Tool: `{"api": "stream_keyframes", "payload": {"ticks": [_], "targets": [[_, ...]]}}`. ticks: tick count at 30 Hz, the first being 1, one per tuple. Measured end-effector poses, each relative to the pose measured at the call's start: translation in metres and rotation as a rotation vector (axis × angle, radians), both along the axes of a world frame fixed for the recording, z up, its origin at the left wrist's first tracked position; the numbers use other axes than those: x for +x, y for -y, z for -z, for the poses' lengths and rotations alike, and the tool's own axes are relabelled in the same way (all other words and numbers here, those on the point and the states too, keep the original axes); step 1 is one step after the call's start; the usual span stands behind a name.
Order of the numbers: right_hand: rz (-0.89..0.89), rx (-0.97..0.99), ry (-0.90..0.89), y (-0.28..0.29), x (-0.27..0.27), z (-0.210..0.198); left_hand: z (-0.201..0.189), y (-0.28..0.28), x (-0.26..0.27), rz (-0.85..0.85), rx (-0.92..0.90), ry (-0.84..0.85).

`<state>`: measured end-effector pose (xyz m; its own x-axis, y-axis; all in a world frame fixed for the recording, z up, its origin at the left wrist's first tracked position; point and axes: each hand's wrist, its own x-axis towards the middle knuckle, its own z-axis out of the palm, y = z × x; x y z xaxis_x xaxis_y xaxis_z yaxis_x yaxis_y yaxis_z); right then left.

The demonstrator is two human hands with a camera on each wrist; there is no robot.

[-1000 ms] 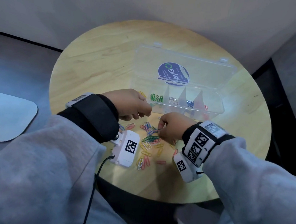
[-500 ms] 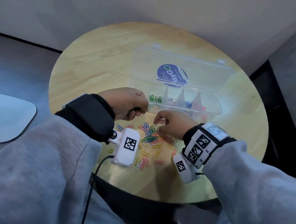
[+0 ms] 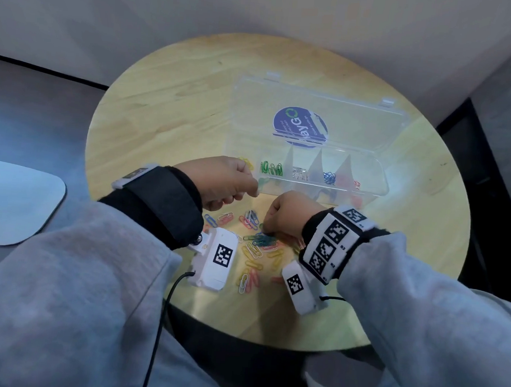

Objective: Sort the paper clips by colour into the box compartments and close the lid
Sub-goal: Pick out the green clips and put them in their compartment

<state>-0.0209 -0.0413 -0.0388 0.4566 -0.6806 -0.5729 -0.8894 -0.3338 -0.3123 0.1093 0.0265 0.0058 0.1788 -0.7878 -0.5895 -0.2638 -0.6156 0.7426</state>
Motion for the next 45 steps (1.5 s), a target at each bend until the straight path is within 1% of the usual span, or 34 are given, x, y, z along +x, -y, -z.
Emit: {"api": "stream_keyframes", "payload": {"ticks": [5, 8, 10, 13, 15, 17, 20, 22, 28, 30, 32, 33, 35, 36, 38, 42, 45], "targets": [[0.055, 0.082, 0.103, 0.0, -0.013, -0.008, 0.004, 0.002, 0.0, -0.014, -0.005, 0.008], [0.166, 0.148, 0.215, 0.007, -0.021, -0.015, 0.006, 0.004, -0.001, 0.017, -0.004, 0.043], [0.25, 0.235, 0.323, 0.013, -0.026, -0.017, 0.008, 0.004, -0.002, 0.063, 0.002, 0.113], [0.365, 0.388, 0.486, 0.017, -0.032, -0.021, 0.011, 0.001, -0.003, 0.179, 0.035, 0.279], [0.426, 0.484, 0.567, 0.018, -0.036, -0.023, 0.013, -0.002, -0.006, 0.277, 0.05, 0.417], [0.494, 0.571, 0.627, 0.017, -0.038, -0.022, 0.014, -0.003, -0.011, 0.354, 0.059, 0.514], [0.591, 0.663, 0.695, 0.014, -0.04, -0.019, 0.015, -0.002, -0.02, 0.444, 0.055, 0.588], [0.604, 0.704, 0.712, 0.013, -0.043, -0.017, 0.018, 0.001, -0.025, 0.49, 0.051, 0.606], [0.66, 0.735, 0.703, 0.016, -0.048, -0.021, 0.028, 0.007, -0.032, 0.551, 0.06, 0.622], [0.624, 0.709, 0.662, 0.016, -0.047, -0.022, 0.031, 0.007, -0.034, 0.563, 0.066, 0.642], [0.545, 0.644, 0.601, 0.014, -0.046, -0.022, 0.032, 0.008, -0.034, 0.567, 0.07, 0.668], [0.475, 0.578, 0.556, 0.013, -0.045, -0.02, 0.033, 0.008, -0.035, 0.568, 0.075, 0.677], [0.275, 0.411, 0.427, 0.011, -0.046, -0.016, 0.034, 0.009, -0.035, 0.562, 0.094, 0.671], [0.177, 0.349, 0.359, 0.01, -0.046, -0.015, 0.034, 0.009, -0.034, 0.556, 0.107, 0.664], [0.038, 0.26, 0.243, 0.007, -0.045, -0.016, 0.035, 0.009, -0.033, 0.533, 0.125, 0.652], [-0.099, 0.116, 0.134, -0.004, -0.038, -0.015, 0.028, 0.008, -0.024, 0.447, 0.117, 0.549], [-0.152, 0.059, 0.089, -0.009, -0.032, -0.01, 0.02, 0.008, -0.012, 0.375, 0.126, 0.387]]}}
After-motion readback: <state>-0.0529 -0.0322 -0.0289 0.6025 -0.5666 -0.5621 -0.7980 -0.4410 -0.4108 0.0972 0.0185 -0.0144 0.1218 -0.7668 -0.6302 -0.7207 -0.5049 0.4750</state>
